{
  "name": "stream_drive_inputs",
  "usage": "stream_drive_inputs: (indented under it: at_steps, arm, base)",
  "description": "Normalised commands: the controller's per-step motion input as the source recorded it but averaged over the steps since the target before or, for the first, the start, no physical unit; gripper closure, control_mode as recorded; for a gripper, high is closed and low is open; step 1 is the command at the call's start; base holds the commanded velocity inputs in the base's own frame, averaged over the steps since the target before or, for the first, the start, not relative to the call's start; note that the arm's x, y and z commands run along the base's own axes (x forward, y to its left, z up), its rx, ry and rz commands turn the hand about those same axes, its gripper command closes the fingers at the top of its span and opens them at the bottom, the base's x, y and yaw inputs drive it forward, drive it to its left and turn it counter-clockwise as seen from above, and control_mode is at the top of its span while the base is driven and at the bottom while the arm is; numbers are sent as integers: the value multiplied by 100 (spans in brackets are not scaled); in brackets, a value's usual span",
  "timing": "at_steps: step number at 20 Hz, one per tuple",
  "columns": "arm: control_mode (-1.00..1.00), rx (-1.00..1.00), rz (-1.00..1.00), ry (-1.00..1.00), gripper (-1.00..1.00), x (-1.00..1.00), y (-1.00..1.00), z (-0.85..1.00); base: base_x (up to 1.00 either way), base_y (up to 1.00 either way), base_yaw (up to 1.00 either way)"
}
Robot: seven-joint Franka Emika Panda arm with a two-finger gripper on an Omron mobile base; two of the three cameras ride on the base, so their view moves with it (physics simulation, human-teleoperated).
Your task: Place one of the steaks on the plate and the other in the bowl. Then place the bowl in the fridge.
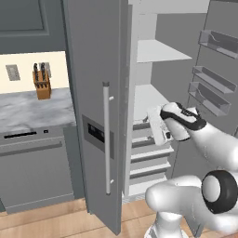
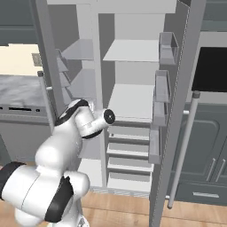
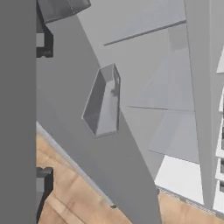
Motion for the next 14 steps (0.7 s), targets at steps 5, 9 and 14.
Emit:
stream_drive_inputs:
  at_steps: [5,9,14]
  arm:
    - [-100,19,26,0,-100,99,3,-31]
    - [-100,11,30,0,-100,75,8,-55]
    - [-100,7,28,1,-100,79,2,-36]
  base:
    - [0,0,0]
    - [0,0,0]
    - [0,0,0]
